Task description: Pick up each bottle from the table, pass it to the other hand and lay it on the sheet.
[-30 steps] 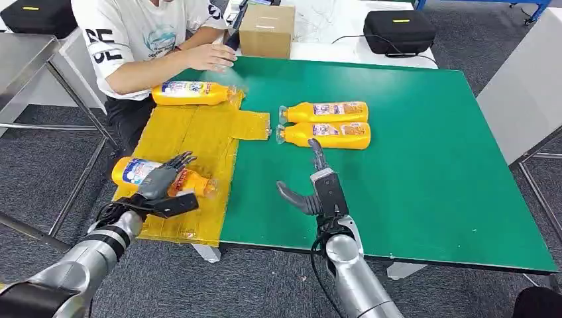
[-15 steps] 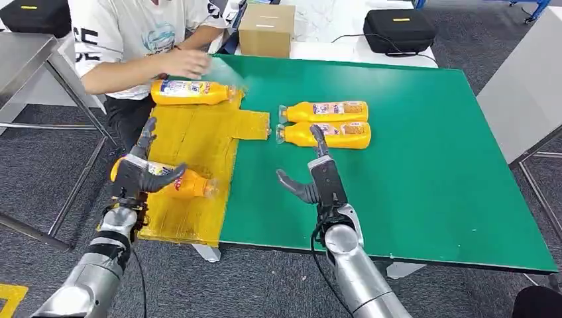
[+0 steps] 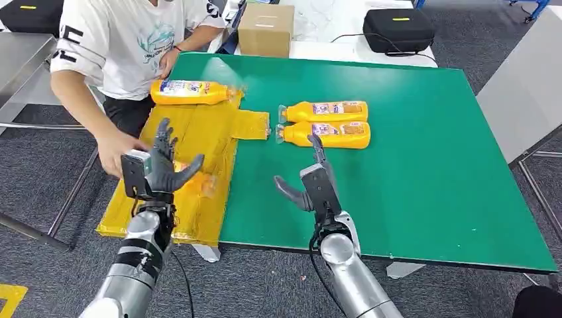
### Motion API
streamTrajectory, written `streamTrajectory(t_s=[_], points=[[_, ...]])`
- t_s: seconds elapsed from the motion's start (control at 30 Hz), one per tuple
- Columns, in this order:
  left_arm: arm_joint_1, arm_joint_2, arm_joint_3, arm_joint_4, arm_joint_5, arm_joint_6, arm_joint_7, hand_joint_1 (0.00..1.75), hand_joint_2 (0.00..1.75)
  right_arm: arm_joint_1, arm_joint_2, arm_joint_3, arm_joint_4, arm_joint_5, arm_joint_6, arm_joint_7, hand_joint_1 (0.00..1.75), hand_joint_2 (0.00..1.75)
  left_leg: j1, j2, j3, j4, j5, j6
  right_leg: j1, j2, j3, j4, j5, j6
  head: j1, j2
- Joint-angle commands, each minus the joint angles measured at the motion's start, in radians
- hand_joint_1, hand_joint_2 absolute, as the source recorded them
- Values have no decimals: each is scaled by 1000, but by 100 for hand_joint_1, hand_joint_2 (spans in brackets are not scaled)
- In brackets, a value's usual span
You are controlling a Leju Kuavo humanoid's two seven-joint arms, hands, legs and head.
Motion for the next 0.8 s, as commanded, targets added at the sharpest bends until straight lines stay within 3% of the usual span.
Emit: streamTrajectory(t_s=[0.03, 0.8], points=[[9, -45, -133, 26, 53, -17, 52, 0, 175, 5, -22, 4, -7, 15, -15, 9, 0, 175, 0, -2, 5, 0, -2, -1, 0, -2, 6, 0, -3, -1, 0, 0], [-7, -48, -199, 46, 67, 56, 37, 0, 175, 39, -18, 1, -42, 14, -42, -10, 0, 175, 0, -1, 5, -1, -2, -1, 0, -1, 4, 0, -2, -1, 0, 0]])
